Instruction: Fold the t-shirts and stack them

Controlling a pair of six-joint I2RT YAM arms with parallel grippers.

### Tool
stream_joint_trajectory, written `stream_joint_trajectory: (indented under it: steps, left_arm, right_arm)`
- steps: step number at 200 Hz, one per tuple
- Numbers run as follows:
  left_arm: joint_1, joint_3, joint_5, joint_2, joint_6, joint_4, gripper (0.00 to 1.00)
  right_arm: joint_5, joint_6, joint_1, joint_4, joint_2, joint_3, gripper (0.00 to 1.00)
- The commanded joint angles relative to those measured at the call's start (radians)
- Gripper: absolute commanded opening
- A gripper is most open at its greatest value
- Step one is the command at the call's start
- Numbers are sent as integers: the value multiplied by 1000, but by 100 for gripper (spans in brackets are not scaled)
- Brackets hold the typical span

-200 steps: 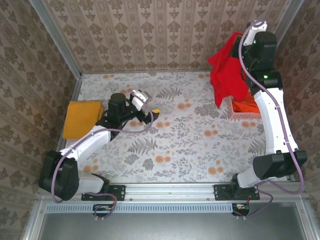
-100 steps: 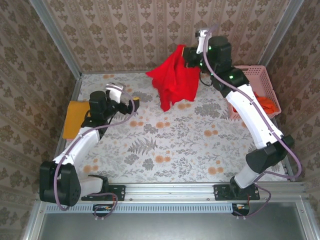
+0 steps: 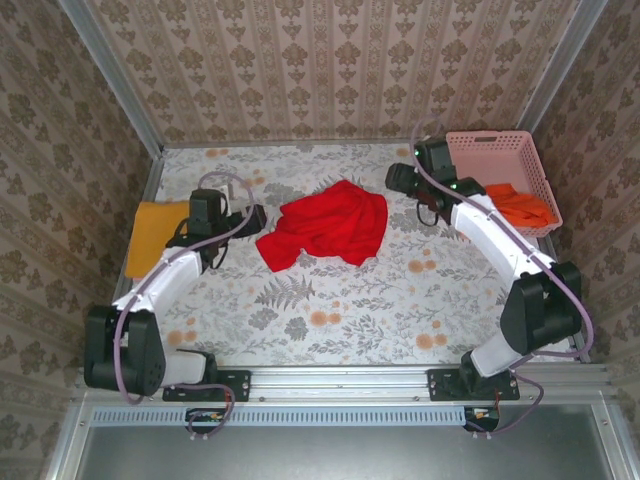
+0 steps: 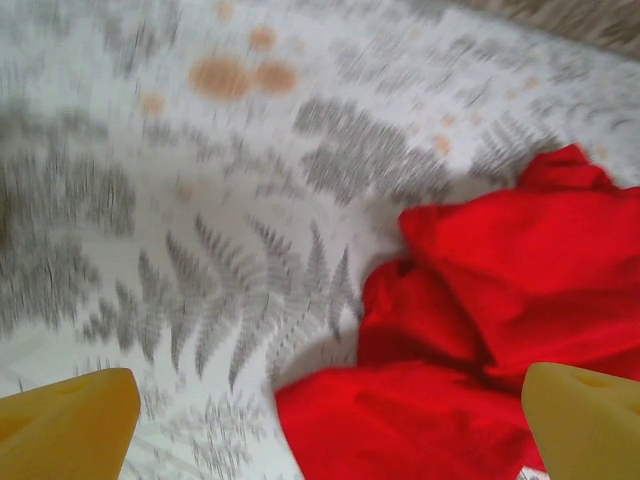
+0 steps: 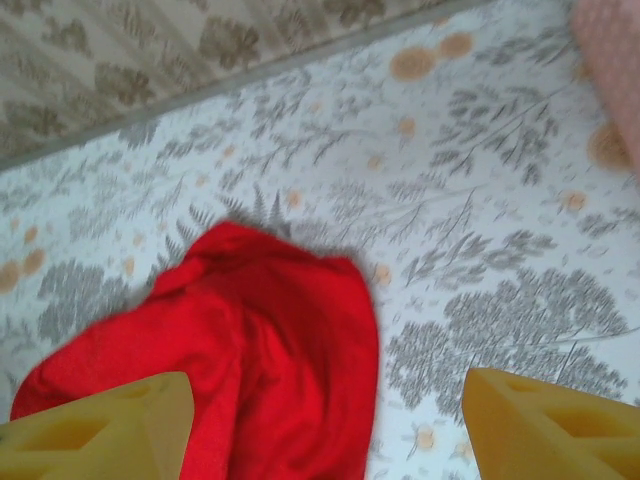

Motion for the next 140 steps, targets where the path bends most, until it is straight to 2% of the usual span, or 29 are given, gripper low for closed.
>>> stream_joint_trajectory:
  steps: [1,38,85,100,124,140]
  left_arm:
    - [11,53,-15,52,-220,-176,100]
    - [11,48,25,77,-406,-223,100]
    - [10,12,23,78,-474,-244,100]
    - [10,2,26,76,-485,-242,100]
    - [8,1,32,75,-494,-245,100]
    - [5,-4,35,77,-502,-248,100]
  right_arm:
    - [-52,-2,112,47,-12,-68,72]
    - [-79,32,247,78,160,-68,71]
    - [-122,97,264,120,338,-28,57]
    - [-144,89,264,105,383,3,47]
    - [-104,78,262,90,347,1,11]
    - [-81,67,257,88,276,-27,1]
